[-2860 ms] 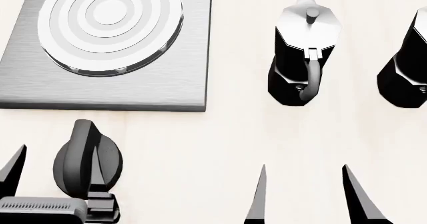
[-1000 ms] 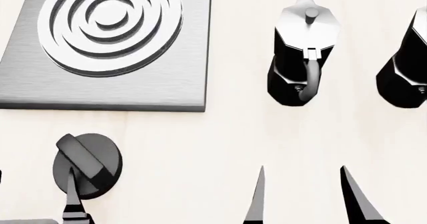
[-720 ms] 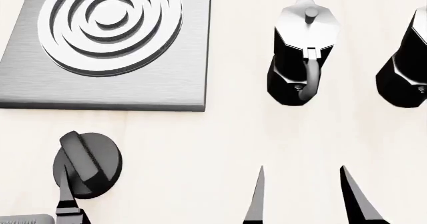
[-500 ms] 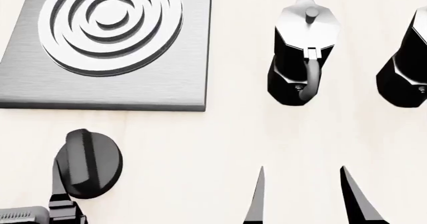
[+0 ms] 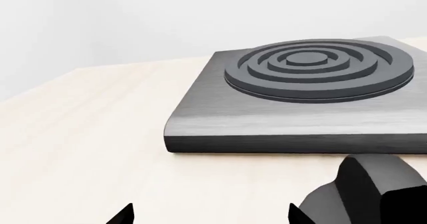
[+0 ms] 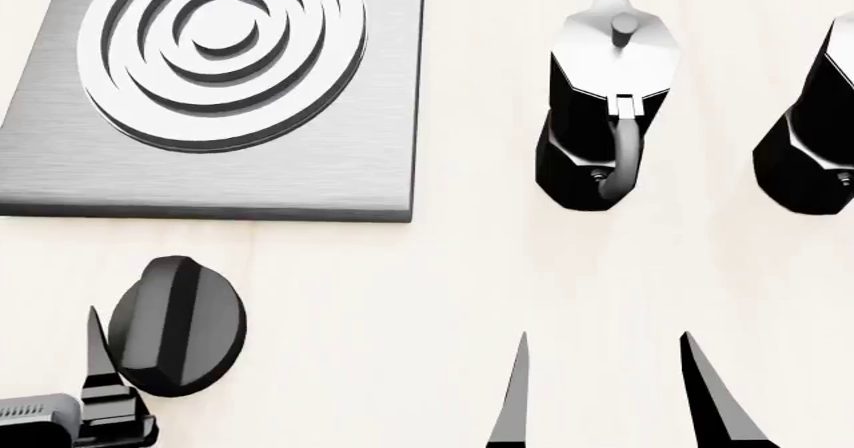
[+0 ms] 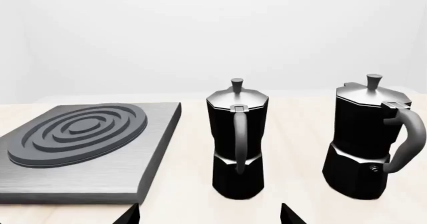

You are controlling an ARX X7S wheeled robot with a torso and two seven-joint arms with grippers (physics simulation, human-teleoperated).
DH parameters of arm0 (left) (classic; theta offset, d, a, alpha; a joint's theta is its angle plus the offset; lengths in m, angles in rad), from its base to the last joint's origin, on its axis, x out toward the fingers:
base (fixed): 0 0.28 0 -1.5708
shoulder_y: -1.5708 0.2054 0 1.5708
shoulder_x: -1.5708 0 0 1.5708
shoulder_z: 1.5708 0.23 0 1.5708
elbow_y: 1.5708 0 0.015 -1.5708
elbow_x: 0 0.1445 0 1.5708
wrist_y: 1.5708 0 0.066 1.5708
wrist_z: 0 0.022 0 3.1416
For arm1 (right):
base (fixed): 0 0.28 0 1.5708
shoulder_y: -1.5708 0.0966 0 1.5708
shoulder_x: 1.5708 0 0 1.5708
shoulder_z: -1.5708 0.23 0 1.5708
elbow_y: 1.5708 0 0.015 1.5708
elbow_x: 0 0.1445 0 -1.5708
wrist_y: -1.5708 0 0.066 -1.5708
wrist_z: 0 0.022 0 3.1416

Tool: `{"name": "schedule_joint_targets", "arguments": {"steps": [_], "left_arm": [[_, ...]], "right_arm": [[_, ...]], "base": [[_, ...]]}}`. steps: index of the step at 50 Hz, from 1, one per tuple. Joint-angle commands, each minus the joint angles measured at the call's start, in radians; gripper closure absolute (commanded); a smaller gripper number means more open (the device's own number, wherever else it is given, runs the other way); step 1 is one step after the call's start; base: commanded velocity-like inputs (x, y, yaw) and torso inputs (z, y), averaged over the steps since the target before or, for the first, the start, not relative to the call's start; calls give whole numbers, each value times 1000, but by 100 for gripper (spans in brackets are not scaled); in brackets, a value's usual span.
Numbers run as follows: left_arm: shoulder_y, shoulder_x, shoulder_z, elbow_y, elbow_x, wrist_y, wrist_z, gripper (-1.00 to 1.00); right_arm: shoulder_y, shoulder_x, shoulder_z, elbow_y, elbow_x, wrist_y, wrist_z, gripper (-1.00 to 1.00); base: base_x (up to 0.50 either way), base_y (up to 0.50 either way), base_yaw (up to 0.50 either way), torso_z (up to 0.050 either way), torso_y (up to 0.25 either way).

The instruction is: Turn off the stove.

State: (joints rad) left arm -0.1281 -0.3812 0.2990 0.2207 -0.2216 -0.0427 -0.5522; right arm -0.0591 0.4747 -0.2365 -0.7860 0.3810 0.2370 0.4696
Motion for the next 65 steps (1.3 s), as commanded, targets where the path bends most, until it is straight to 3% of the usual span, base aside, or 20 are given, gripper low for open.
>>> {"name": "schedule_joint_targets", "arguments": {"steps": [1, 25, 65], "left_arm": [[8, -15, 1, 40, -4, -13, 3, -100], [34, -52, -26, 164, 23, -30, -42, -100], [62, -140, -36, 468, -143, -176, -2, -100]], "right_arm": [[1, 3, -1, -2, 2, 0, 3, -100], [3, 7, -5, 4, 15, -4, 1, -100], [116, -22, 16, 56, 16, -9, 26, -100]], "base": [[0, 0, 0, 0, 0], [0, 0, 0, 0, 0], [0, 0, 0, 0, 0]]}}
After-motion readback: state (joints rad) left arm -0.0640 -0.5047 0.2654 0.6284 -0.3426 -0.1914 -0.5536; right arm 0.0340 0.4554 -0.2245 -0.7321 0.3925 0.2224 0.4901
